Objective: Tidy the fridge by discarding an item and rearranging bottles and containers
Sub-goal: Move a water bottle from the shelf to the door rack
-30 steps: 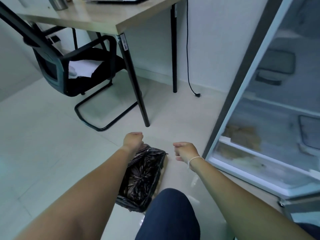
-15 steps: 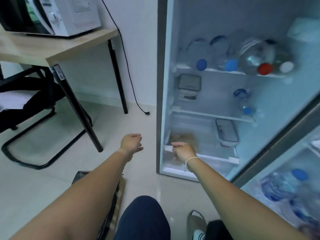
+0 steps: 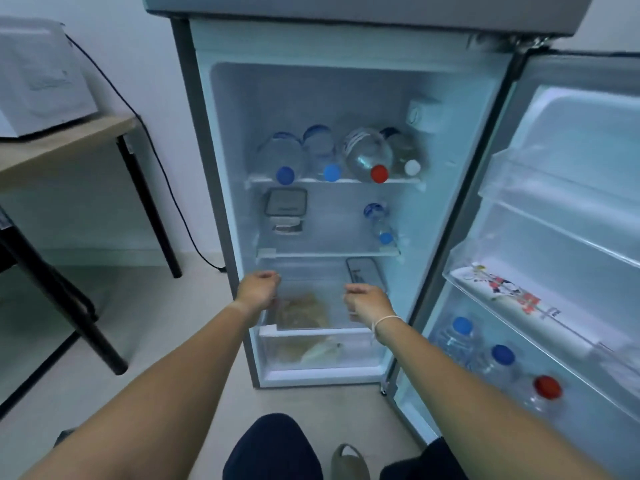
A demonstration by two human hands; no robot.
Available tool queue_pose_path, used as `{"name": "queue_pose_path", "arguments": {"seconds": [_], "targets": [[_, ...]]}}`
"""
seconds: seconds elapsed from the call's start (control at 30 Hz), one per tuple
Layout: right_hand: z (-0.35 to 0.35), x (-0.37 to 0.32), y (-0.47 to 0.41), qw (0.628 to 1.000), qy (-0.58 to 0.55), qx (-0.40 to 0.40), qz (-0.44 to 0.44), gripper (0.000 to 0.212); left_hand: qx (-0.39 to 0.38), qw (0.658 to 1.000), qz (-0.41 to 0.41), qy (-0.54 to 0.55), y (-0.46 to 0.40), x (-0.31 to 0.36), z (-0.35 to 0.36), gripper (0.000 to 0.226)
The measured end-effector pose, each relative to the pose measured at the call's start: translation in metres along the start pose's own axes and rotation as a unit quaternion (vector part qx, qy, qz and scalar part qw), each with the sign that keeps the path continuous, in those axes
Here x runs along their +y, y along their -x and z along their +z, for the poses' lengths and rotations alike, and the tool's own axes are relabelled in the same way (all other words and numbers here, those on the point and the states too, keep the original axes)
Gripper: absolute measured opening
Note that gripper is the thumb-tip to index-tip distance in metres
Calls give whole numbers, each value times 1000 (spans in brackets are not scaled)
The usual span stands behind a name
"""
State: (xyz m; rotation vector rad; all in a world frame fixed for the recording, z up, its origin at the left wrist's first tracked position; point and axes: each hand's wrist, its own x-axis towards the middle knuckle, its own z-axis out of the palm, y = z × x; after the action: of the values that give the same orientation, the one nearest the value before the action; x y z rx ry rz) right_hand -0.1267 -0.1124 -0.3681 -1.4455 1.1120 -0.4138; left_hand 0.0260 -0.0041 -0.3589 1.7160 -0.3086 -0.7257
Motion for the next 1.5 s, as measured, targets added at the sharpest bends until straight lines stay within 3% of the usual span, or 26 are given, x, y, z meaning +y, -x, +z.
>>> {"name": "queue_pose_path", "arguments": {"seconds": [0.13, 0.27, 0.47, 0.83, 1.23, 1.5], "targets": [[-27, -5, 10, 999, -5, 34, -4, 37, -23, 1000, 21, -3, 12, 19, 19, 12], [-39, -7, 12, 999, -2, 47, -13, 37, -38, 998, 46, -32, 17, 29, 28, 30], [-44, -13, 14, 997, 17, 64, -31, 40, -45, 991, 80, -101, 20, 40, 34, 40], [-28, -11, -24, 994, 75, 48, -58, 44, -47, 945, 144, -291, -4, 39, 30, 44], [-19, -26, -119, 971, 184, 82, -128, 41, -81, 797, 198, -564, -104, 20, 49, 54], [-26, -37, -207, 930, 281, 136, -194, 46, -75, 739, 234, -627, -182, -2, 69, 61]]}}
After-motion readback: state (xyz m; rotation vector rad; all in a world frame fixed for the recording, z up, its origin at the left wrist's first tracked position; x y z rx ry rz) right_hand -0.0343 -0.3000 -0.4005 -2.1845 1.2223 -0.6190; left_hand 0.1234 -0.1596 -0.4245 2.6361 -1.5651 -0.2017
